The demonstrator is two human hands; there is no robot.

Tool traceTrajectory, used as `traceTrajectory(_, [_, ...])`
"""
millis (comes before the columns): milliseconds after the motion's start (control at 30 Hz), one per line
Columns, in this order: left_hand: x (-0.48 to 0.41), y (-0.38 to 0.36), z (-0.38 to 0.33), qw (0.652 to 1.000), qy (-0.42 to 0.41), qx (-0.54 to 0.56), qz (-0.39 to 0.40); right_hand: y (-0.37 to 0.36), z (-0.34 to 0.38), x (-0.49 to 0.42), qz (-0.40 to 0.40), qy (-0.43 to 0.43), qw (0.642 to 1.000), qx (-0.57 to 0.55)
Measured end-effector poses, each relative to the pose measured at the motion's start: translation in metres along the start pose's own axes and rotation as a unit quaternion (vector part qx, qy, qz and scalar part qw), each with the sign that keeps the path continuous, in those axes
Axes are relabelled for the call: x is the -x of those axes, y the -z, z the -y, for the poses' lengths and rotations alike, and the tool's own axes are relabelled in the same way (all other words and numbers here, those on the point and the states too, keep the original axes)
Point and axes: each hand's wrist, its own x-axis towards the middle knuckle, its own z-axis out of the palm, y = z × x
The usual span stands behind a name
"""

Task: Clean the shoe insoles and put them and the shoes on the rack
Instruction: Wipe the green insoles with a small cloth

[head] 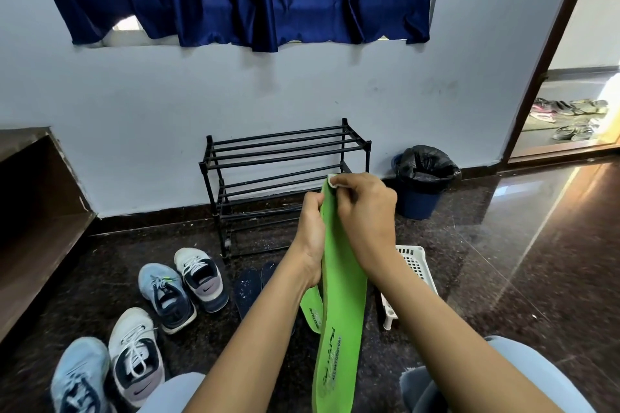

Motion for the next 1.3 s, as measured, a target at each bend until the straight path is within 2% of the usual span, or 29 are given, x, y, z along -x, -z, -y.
traceTrajectory(267, [-0.001, 0.002, -0.003, 1.000, -0.003, 0.010, -0.004, -0.002, 0.005, 0.013, 0.004, 0.009, 1.000, -0.029])
traceTrajectory(467, [0.000, 0.000, -0.005, 1.000, 0.005, 0.017, 0.009, -0.001, 0.004, 0.007, -0.025, -0.004, 0.999, -0.040])
traceTrajectory(667, [0.000, 0.005, -0.007, 1.000, 0.006, 0.022, -0.003, -0.007, 0.006, 0.017, 0.003, 0.019, 1.000, -0.004])
traceTrajectory(867, [0.002, 0.000, -0.006, 1.000, 0.014, 0.024, 0.013, 0.000, 0.001, 0.002, -0.028, 0.002, 1.000, -0.006])
traceTrajectory(1067, [0.000, 0.003, -0.007, 1.000, 0.006, 0.029, 0.005, -0.007, 0.001, 0.019, 0.003, -0.003, 1.000, 0.000])
traceTrajectory(1300, [0.001, 0.000, -0.006, 0.999, 0.010, 0.028, 0.021, 0.001, 0.000, 0.001, -0.028, -0.019, 0.999, -0.011])
